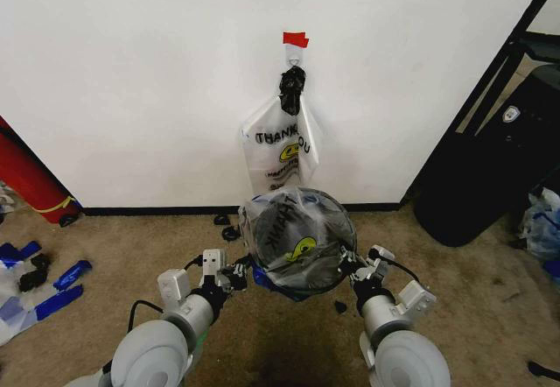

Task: Pick up the garbage bag from the wall and place it over the trash bin.

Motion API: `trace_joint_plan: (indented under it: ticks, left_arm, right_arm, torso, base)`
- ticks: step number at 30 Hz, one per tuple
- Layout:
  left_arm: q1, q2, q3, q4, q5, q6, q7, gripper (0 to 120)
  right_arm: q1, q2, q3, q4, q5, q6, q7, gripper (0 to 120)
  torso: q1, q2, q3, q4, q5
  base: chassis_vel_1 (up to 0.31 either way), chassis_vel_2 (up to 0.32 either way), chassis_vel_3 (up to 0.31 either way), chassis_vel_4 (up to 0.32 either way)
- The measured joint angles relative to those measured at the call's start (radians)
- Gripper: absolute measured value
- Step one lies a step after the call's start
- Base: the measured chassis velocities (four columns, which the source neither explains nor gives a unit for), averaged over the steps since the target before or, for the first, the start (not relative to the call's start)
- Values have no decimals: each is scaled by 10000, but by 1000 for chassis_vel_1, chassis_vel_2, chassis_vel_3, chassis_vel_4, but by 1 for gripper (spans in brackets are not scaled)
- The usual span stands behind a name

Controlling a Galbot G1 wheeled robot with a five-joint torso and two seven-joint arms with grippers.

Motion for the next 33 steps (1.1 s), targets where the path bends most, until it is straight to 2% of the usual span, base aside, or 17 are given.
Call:
trace_joint_plan:
  ticks: [2, 6, 7, 10, 11, 14, 15, 17, 18, 20, 22, 25, 29, 32, 33]
  left_arm:
    - [33, 31, -28, -57, 40, 68, -5, 18]
    - [208, 245, -250, -307, 174, 308, -273, 38]
    - [208, 245, -250, -307, 174, 308, -273, 38]
    - [401, 429, -392, -569, 84, 430, -548, 51]
    - [401, 429, -392, -569, 84, 430, -548, 51]
    - [557, 519, -543, -753, 156, 482, -752, 67]
    - [557, 519, -543, -753, 156, 482, -752, 67]
    - [581, 527, -633, -778, 179, 481, -1080, 77]
    - [581, 527, -633, -778, 179, 481, -1080, 77]
    - [579, 527, -759, -679, 300, 410, -1329, 88]
    - [585, 527, -838, -645, 317, 382, -1387, 91]
    - [598, 501, -1101, -619, 304, 198, -1470, 104]
    - [275, 407, -1152, -679, 5, -60, -1364, 110]
    - [-106, 345, -1152, -693, -609, -284, -1071, 112]
    - [-372, 279, -1149, -680, -1245, -402, -866, 113]
  right_arm:
    - [17, 4, 2, -26, 1, 9, 1, 0]
    - [104, -48, 26, -197, -78, 60, 6, 0]
    - [104, -48, 26, -197, -78, 60, 6, 0]
    - [220, -164, 50, -345, -169, 121, -5, 0]
    - [220, -164, 50, -345, -169, 121, -5, 0]
    - [358, -260, 59, -439, -219, 174, -16, 0]
    - [358, -260, 59, -439, -219, 174, -16, 0]
    - [437, -293, 49, -469, -218, 196, -26, 0]
    - [437, -293, 49, -469, -218, 196, -26, 0]
    - [488, -302, 49, -482, -171, 234, -28, 0]
    - [508, -305, 65, -485, -107, 243, -24, 0]
    - [536, -343, 146, -497, 83, 245, -9, 0]
    - [423, -351, 104, -498, -105, 325, -127, 0]
    - [277, -332, 32, -593, -497, 605, -431, 0]
    - [215, -329, -16, -714, -711, 877, -669, 0]
  torso:
    - [0, 0, 0, 1, 0]
    - [0, 0, 0, 1, 0]
    - [0, 0, 0, 1, 0]
    - [0, 0, 0, 1, 0]
    - [0, 0, 0, 1, 0]
    - [0, 0, 0, 1, 0]
    - [0, 0, 0, 1, 0]
    - [0, 0, 0, 1, -1]
    - [0, 0, 0, 1, -1]
    - [0, 0, 0, 1, 0]
    - [0, 0, 0, 0, -2]
    - [0, 0, 0, 1, 0]
    - [0, 0, 1, 2, 0]
    - [0, 0, 0, 0, 0]
    - [0, 0, 1, -1, 0]
  base:
    - [0, 0, 0, 0]
    - [0, 0, 0, 0]
    - [0, 0, 0, 0]
    - [0, 0, 0, 0]
    - [0, 0, 0, 0]
    - [0, 0, 0, 0]
    - [0, 0, 0, 0]
    - [0, 0, 0, 0]
    - [0, 0, 0, 0]
    - [0, 0, 0, 0]
    - [0, 0, 0, 0]
    - [0, 0, 0, 0]
    - [0, 0, 0, 0]
    - [0, 0, 0, 0]
    - [0, 0, 0, 0]
